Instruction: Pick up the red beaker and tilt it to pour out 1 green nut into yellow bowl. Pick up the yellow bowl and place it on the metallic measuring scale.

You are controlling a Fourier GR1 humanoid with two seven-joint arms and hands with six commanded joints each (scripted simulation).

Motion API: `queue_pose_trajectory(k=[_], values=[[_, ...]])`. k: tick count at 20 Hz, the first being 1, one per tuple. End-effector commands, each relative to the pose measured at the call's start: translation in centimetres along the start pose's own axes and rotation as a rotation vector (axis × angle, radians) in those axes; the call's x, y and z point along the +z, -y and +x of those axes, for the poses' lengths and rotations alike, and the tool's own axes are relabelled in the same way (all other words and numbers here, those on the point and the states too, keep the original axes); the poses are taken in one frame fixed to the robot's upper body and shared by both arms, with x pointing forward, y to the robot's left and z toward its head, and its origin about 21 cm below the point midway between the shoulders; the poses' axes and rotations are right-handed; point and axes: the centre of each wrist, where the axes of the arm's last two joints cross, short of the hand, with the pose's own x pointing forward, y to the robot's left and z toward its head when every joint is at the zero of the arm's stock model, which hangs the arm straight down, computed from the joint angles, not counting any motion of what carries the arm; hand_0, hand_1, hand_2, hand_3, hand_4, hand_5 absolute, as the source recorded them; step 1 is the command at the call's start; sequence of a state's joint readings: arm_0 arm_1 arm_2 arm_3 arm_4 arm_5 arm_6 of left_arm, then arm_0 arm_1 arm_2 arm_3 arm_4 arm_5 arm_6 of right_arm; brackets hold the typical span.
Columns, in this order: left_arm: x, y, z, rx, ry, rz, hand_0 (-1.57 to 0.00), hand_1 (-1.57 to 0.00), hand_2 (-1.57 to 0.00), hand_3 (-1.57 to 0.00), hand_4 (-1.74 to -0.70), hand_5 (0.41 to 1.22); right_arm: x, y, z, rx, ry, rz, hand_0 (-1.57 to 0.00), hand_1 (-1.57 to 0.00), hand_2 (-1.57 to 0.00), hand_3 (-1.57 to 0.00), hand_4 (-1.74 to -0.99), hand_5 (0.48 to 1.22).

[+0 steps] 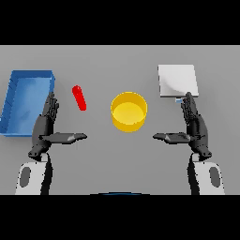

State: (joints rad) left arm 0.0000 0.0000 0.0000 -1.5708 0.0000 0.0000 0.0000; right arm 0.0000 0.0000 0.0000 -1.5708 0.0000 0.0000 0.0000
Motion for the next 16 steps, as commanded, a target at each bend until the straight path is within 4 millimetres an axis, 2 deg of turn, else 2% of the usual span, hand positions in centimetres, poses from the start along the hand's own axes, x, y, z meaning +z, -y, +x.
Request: queue_pose_trajectory(k=[1, 6, 7, 8, 11, 14, 16], values=[[0.0, -0.1, 0.0, 0.000, 0.000, 0.002, 0.00, 0.00, 0.00, 0.00, -1.15, 0.599, 0.0, 0.0, 0.0, -0.001, 0.001, -0.001, 0.00, 0.00, 0.00, 0.00, -1.167, 0.599], [0.5, -0.7, -0.3, -0.002, 0.000, 0.003, 0.00, 0.00, 0.00, 0.00, -1.15, 0.599, 0.4, -0.1, 0.0, -0.001, 0.008, -0.002, 0.00, 0.00, 0.00, 0.00, -1.167, 0.599], [1.2, -1.1, 0.2, -0.070, 0.021, -0.019, 0.00, 0.00, 0.00, 0.00, -1.15, 0.599, 1.3, 0.4, 0.4, 0.158, 0.095, -0.008, 0.00, 0.00, 0.00, 0.00, -1.167, 0.599], [1.7, -1.1, 0.6, -0.108, 0.034, -0.043, 0.00, 0.00, 0.00, 0.00, -1.16, 0.599, 2.0, 0.2, 0.3, 0.245, 0.122, 0.005, 0.00, 0.00, 0.00, 0.00, -1.163, 0.595], [2.6, -0.9, 1.5, -0.147, 0.019, -0.070, 0.00, 0.00, 0.00, 0.00, -1.16, 0.599, 3.1, -0.4, 0.4, 0.344, 0.120, 0.004, 0.00, 0.00, 0.00, 0.00, -1.159, 0.590], [2.5, -0.9, 1.8, -0.182, 0.009, -0.080, 0.00, 0.00, 0.00, 0.00, -1.16, 0.603, 3.4, -0.8, 0.6, 0.331, 0.111, 0.004, 0.00, 0.00, 0.00, 0.00, -1.183, 0.596], [2.5, -0.3, 1.4, -0.190, -0.010, -0.090, 0.00, 0.00, 0.00, 0.00, -1.16, 0.602, 3.4, -0.7, 0.7, 0.315, 0.109, 0.011, 0.00, 0.00, 0.00, 0.00, -1.199, 0.603]])
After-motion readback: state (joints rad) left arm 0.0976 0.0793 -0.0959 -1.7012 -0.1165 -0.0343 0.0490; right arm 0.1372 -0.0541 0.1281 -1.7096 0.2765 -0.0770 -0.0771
